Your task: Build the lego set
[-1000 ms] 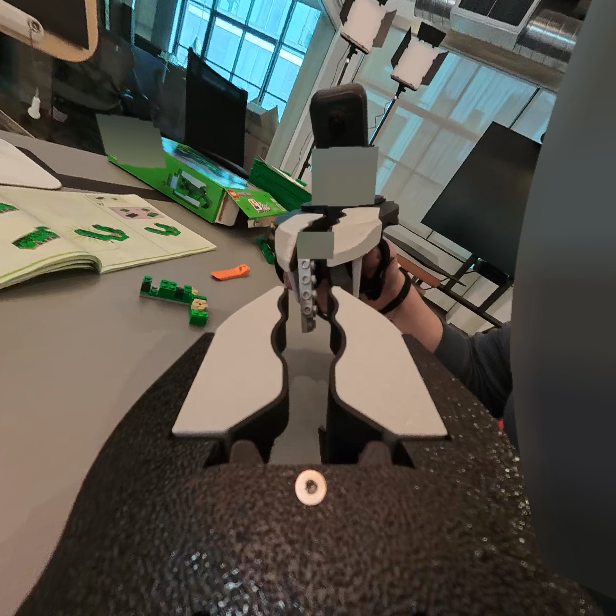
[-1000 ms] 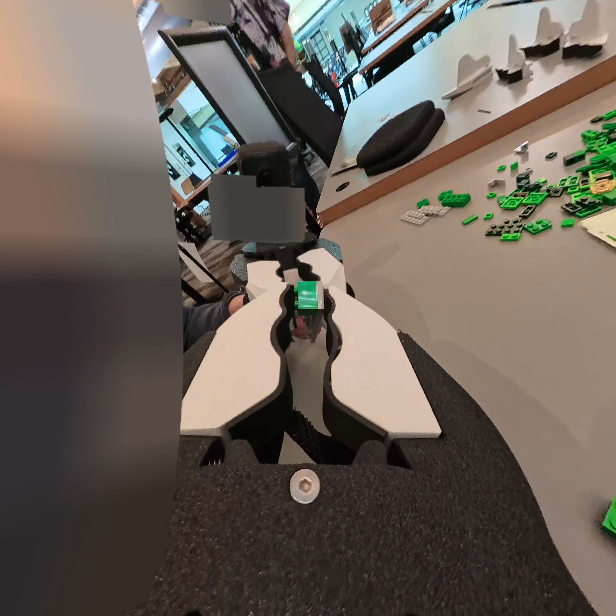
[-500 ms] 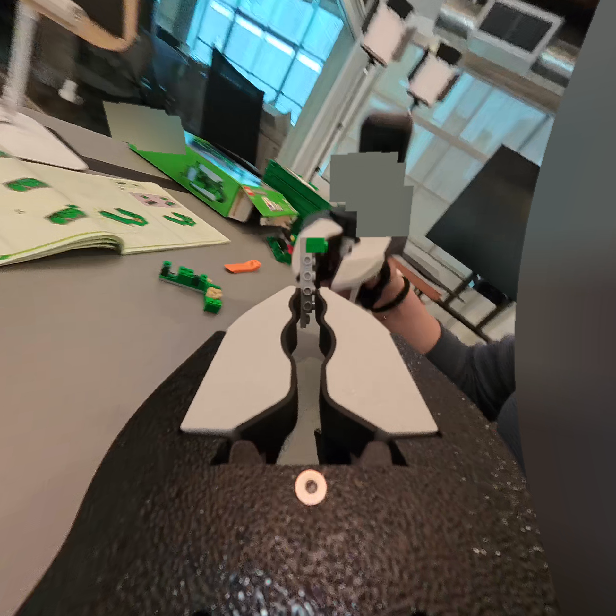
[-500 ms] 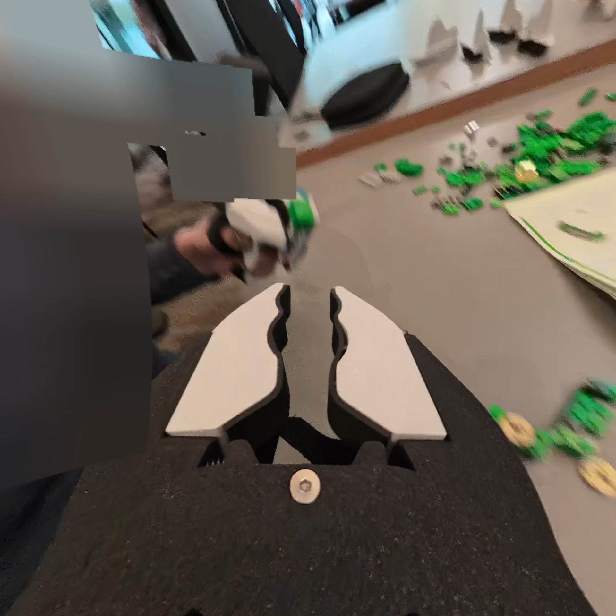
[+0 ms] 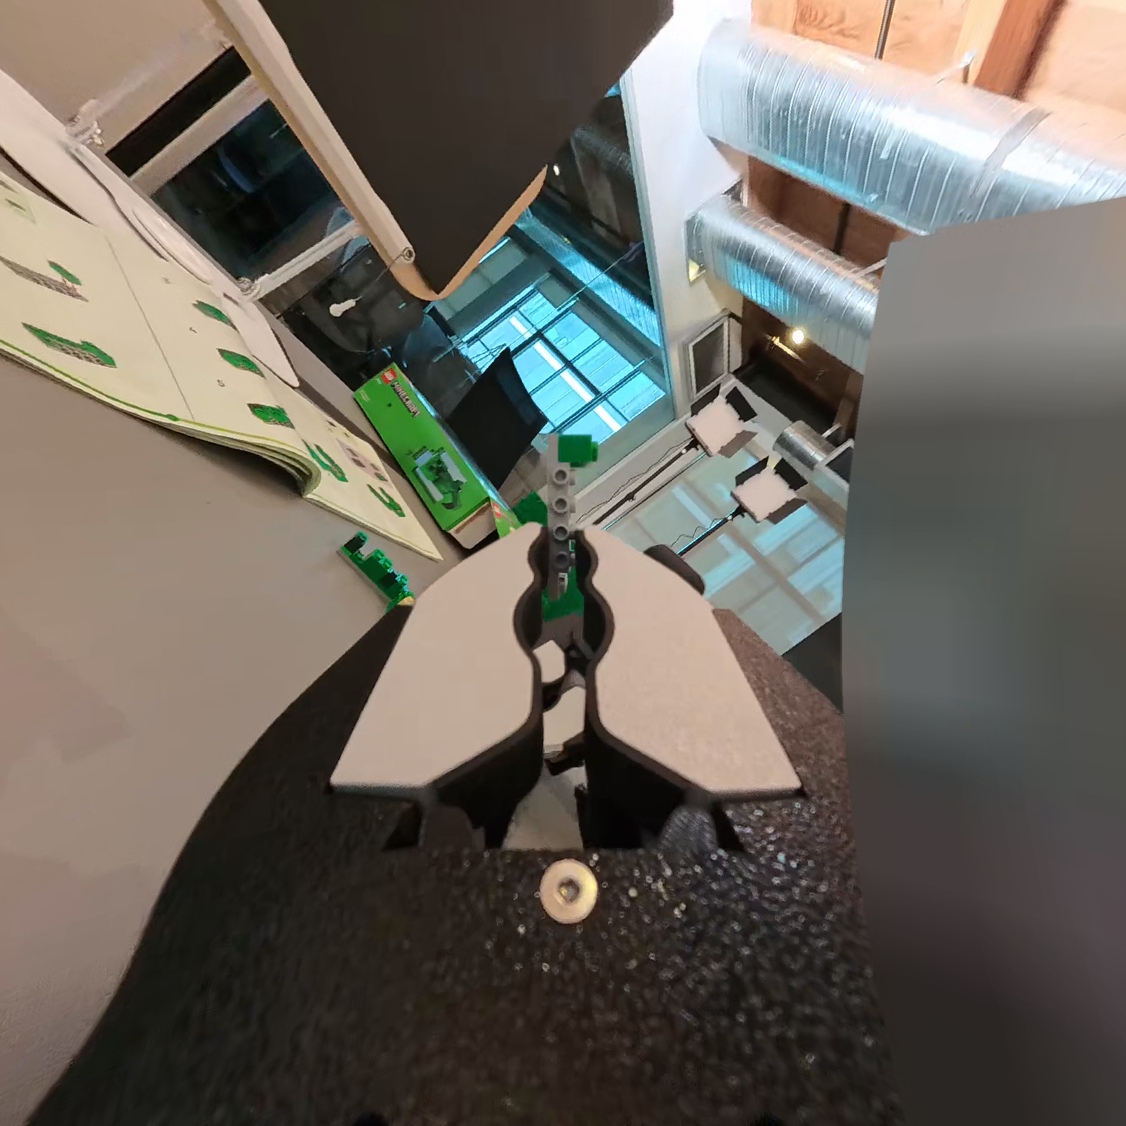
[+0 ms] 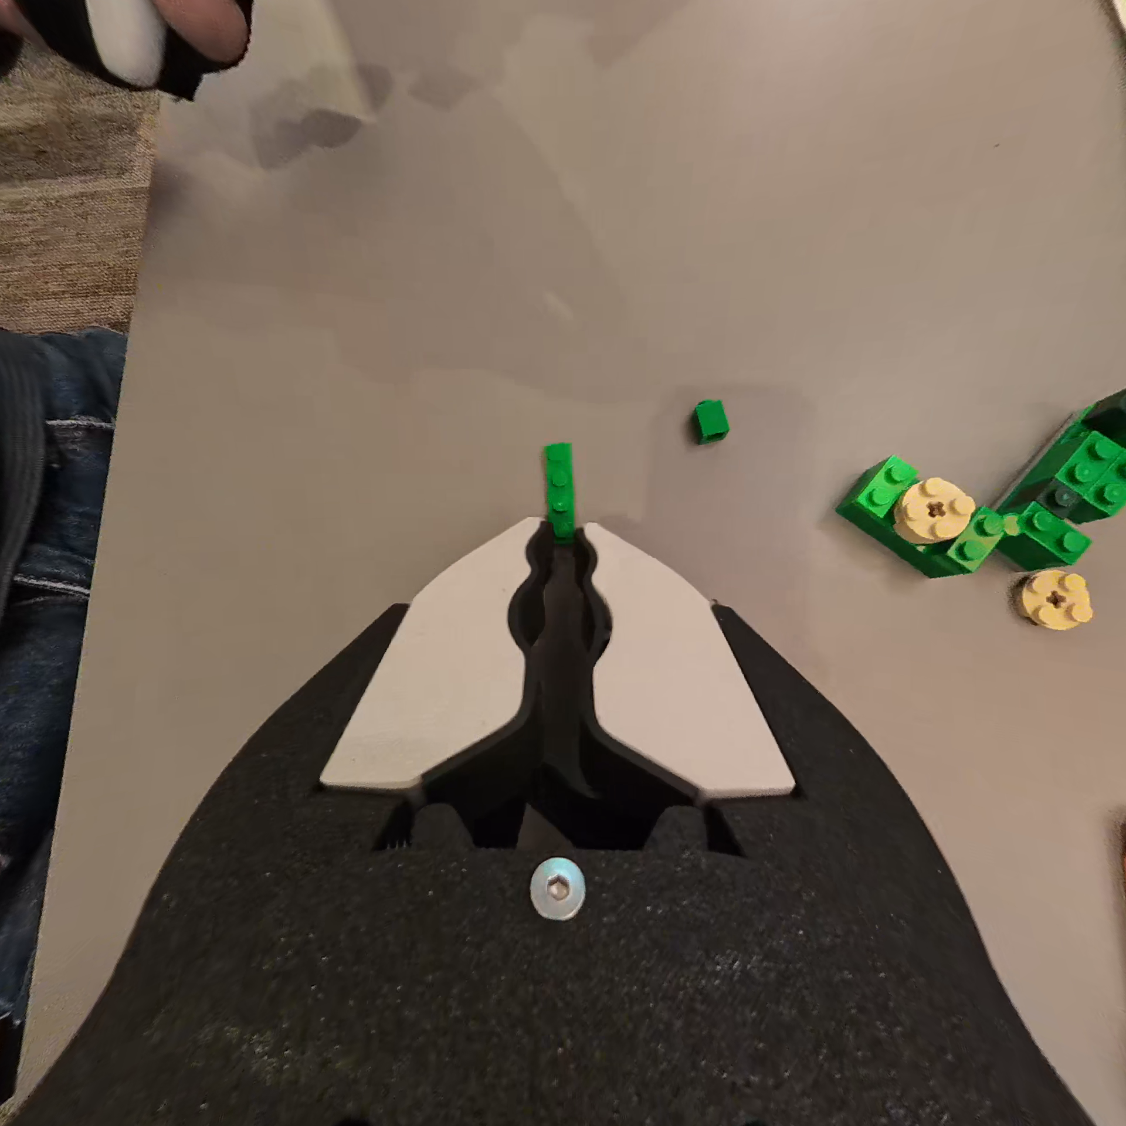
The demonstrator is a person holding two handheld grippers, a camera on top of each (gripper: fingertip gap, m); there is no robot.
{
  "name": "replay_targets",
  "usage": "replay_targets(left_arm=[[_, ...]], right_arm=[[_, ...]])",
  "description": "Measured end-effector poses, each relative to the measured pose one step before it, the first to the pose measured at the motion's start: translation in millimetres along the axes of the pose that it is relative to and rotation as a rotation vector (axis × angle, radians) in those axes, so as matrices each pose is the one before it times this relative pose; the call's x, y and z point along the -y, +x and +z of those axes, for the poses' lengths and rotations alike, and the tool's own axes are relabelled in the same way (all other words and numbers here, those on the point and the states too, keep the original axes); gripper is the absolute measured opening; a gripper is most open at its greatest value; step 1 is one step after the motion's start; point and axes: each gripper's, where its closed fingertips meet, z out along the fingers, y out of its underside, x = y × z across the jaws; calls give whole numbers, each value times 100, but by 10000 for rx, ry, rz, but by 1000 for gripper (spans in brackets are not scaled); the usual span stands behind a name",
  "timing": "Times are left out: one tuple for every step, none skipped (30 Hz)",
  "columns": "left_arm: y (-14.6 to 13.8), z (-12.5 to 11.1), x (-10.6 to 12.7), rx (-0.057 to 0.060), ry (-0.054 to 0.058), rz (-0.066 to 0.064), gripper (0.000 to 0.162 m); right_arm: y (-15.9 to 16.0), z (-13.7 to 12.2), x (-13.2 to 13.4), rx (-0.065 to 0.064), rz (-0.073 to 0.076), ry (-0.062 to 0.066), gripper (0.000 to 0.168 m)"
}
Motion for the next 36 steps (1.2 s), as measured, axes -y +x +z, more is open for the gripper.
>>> replay_targets(left_arm=[[28, 27, 193, -17, 106, -69, 7], [13, 34, 194, 5, 115, -24, 7], [0, 42, 179, 15, 109, -23, 7], [-6, 52, 172, -2, 129, -75, 7], [-9, 57, 220, -22, 185, -151, 7], [-70, 54, 299, -9, 269, -219, 7], [-116, 56, 335, 16, 320, -238, 7], [-137, 69, 341, 27, 340, -226, 8], [-109, 88, 344, 4, 378, -205, 7], [-141, 122, 283, 25, 360, -208, 7], [-140, 156, 211, 31, 311, -232, 7], [-60, 186, 150, -16, 294, -206, 8], [-30, 194, 94, -22, 252, -173, 7], [-48, 195, -4, 6, 167, -139, 8], [-53, 163, 34, 3, 133, -74, 7], [-20, 99, 107, -2, 103, 54, 7], [-66, 35, 151, 57, 33, 185, 8], [-88, -63, 239, 91, 27, 230, 8], [-86, -182, 398, 88, 79, 247, 7], [-122, -230, 468, 108, 103, 232, 7], [-156, -227, 445, 111, 87, 188, 7], [-141, -150, 302, 74, 21, 156, 7], [-42, -65, 56, -15, -70, 106, 7], [60, 47, -283, -103, -220, 19, 7], [183, 153, -662, -206, -404, -63, 7], [298, 237, -878, -287, -483, -112, 7], [317, 240, -736, -269, -339, -85, 8], [314, 181, -451, -223, -113, -26, 8], [277, 154, -298, -178, -33, -10, 8], [291, 157, -257, -181, -36, -25, 8], [198, 148, -276, -133, -76, -38, 8], [108, 100, -272, -80, -87, -6, 8], [63, 73, -262, -62, -89, 38, 8], [-18, 46, -274, -12, -101, 39, 7], [-23, 38, -258, -17, -85, 7, 7], [101, 51, -223, -106, -58, -51, 7]], right_arm=[[-44, 46, 53, 35, -31, 7, 7], [-64, 40, 31, 33, -21, -18, 7], [-64, 19, 12, 50, 48, -35, 6], [63, 11, 43, 0, 109, -26, 6], [279, -7, 246, -135, 134, 126, 5], [161, -92, 635, -51, 158, 374, 5], [126, -165, 1003, -25, 258, 507, 5], [209, -216, 1278, -131, 270, 540, 4], [182, -191, 1534, -231, 181, 579, 3], [263, -165, 1746, -392, 132, 617, 0], [11, -61, 1833, -320, 60, 612, 0], [-251, 37, 1794, -206, -43, 558, 0], [-228, 112, 1618, -273, -173, 465, 0], [-68, 190, 1114, -343, -268, 178, 0], [197, 168, 577, -415, -305, -103, 0], [468, 86, 171, -446, -324, -215, 0], [662, 42, -202, -418, -321, -236, 0], [772, 71, -594, -332, -196, -262, 0], [861, 100, -925, -273, 55, -334, 0], [715, 128, -1039, -121, 164, -302, 0], [571, 121, -933, -49, 212, -130, 0], [389, 68, -729, 25, 284, 23, 0], [-131, 0, -270, 299, 291, 260, 0], [-684, -51, 338, 594, 314, 578, 5], [-1047, -78, 757, 815, 506, 747, 13], [-1239, 19, 882, 1007, 730, 652, 16], [-1402, 162, 793, 1138, 720, 467, 21], [-904, 340, 488, 758, 701, 240, 24], [-588, 449, 107, 478, 471, -7, 26], [-495, 474, 47, 310, 227, 10, 27], [-392, 443, 198, 143, 60, 163, 27], [-376, 371, 396, 101, -5, 301, 26], [-241, 327, 336, 27, 21, 228, 25], [-72, 252, 312, -49, 18, 181, 24], [-30, 209, 172, -39, 31, 92, 23], [-80, 198, 9, 63, 101, -24, 22]])
